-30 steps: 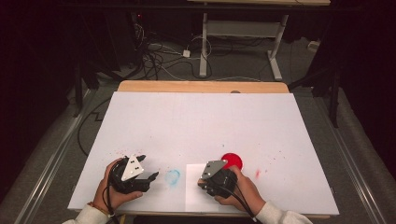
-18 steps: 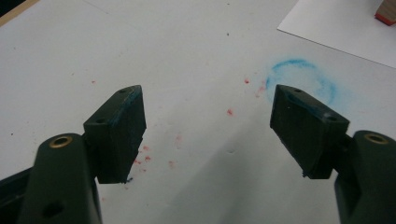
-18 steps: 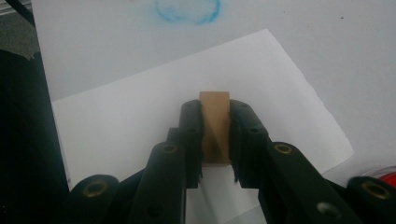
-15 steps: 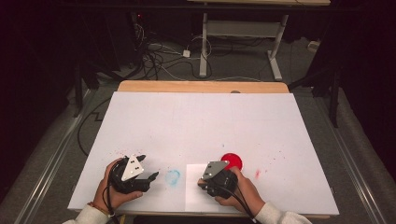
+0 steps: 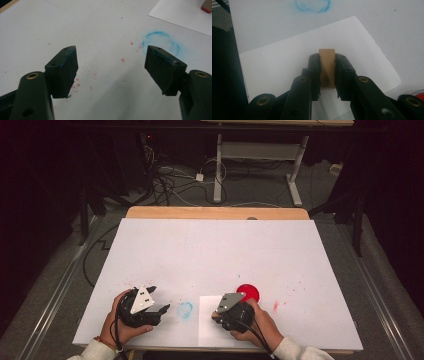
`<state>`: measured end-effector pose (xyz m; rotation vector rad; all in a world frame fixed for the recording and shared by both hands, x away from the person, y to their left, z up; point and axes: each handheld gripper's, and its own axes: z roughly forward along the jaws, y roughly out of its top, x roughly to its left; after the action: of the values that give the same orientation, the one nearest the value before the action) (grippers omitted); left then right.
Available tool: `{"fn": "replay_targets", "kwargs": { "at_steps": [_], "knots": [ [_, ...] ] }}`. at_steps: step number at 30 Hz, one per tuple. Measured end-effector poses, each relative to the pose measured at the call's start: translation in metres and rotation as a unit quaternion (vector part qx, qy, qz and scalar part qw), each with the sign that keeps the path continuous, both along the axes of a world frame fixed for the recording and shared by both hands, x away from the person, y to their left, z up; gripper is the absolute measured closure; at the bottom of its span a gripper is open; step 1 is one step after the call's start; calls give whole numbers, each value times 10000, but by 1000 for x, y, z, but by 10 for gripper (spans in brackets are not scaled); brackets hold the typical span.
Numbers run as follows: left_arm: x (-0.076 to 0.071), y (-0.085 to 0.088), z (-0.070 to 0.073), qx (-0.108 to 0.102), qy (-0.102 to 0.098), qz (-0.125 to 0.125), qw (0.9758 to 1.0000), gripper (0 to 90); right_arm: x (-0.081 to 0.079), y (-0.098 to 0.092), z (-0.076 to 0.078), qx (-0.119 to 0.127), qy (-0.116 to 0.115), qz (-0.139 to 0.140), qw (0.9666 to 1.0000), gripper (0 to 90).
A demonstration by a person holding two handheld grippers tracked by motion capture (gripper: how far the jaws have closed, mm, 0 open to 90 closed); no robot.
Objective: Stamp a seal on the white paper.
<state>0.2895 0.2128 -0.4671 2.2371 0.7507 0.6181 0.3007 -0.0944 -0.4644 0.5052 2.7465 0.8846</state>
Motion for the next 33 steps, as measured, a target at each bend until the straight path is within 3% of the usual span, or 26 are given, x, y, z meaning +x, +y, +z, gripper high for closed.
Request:
{"fn": "replay_targets", "kwargs": {
  "at_steps": [11, 18, 27, 33],
  "knots": [
    [0, -1, 0, 0, 6, 3, 10000, 259, -2, -1, -2, 30, -77, -4, 10000, 761],
    [0, 1, 1, 30, -69, -7, 10000, 259, 1, 0, 1, 16, -1, 77, 10000, 759],
    [-1, 1, 1, 23, -16, -5, 10000, 259, -1, -12, 31, 434, -242, -30, 9988, 757],
    [-1, 1, 1, 9, -19, -5, 10000, 259, -2, -21, 41, 565, -332, -136, 9978, 757]
  ]
}}
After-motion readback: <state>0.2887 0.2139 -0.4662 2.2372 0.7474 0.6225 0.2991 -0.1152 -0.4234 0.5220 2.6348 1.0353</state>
